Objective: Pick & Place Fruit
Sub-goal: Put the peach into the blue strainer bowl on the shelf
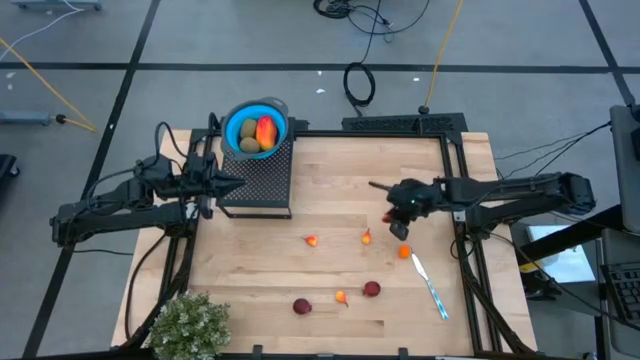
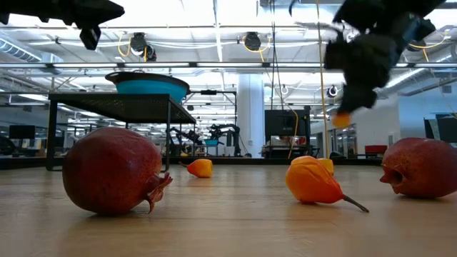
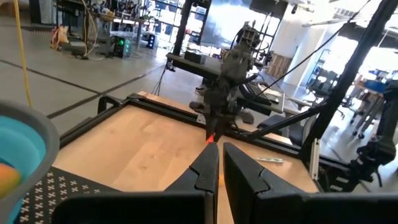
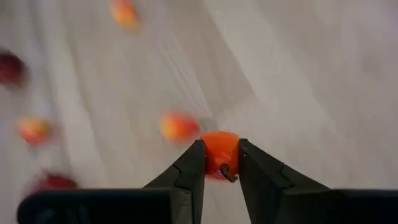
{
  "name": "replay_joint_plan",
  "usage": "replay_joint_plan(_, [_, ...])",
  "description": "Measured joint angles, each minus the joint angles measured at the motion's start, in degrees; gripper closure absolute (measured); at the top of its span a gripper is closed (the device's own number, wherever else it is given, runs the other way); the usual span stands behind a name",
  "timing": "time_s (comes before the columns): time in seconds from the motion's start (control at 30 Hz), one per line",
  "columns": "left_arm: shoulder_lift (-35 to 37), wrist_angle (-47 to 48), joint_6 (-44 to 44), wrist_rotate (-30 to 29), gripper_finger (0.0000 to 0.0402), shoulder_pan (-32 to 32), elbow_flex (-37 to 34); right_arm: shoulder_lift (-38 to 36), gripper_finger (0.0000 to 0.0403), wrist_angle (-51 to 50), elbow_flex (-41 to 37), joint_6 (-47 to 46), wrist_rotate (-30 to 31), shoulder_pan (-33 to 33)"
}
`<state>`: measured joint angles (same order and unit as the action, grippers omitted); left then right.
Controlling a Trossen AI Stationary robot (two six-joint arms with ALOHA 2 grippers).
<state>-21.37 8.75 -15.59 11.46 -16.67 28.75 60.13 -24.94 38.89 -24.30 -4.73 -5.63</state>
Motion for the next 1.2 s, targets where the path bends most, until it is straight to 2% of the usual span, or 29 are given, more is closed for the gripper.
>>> replay_joint_plan(0.2, [0.0, -1.22, -2.75, -0.02, 0.038, -0.02, 0.0, -2.6, 0.0331, 14.32, 0.77, 0.07, 0.13, 0.0])
replay_joint_plan(0.37, [-1.01, -7.19, -1.4, 1.04, 0.038, 0.0, 0.04, -2.27, 0.0332, 25.45, 0.81, -0.06, 0.41, 0.0])
replay_joint_plan(0.5, [-3.59, -12.84, 0.1, 4.34, 0.0373, 0.0, 0.07, -1.34, 0.0332, 31.74, 0.84, -0.37, 2.11, 0.02])
replay_joint_plan(0.67, [-8.77, -19.09, -0.18, 7.67, 0.0325, 0.02, 0.07, 0.4, 0.0332, 38.84, 0.84, -0.07, 4.99, 0.46])
replay_joint_plan(0.97, [-19.05, -29.71, 1.88, 13.75, 0.0213, 0.0, 0.07, 4.39, 0.0332, 49.16, 0.81, 0.09, 5.02, 0.5])
replay_joint_plan(1.1, [-23.55, -32.32, 4.87, 12.06, 0.0186, 1.34, 1.17, 5.69, 0.0332, 53.83, 0.81, -0.02, 4.94, 0.5])
replay_joint_plan(1.2, [-27.16, -32.41, 8.33, 9.62, 0.0182, 3.32, 3.9, 6.2, 0.0332, 56.56, 0.81, -0.05, 4.74, 0.5])
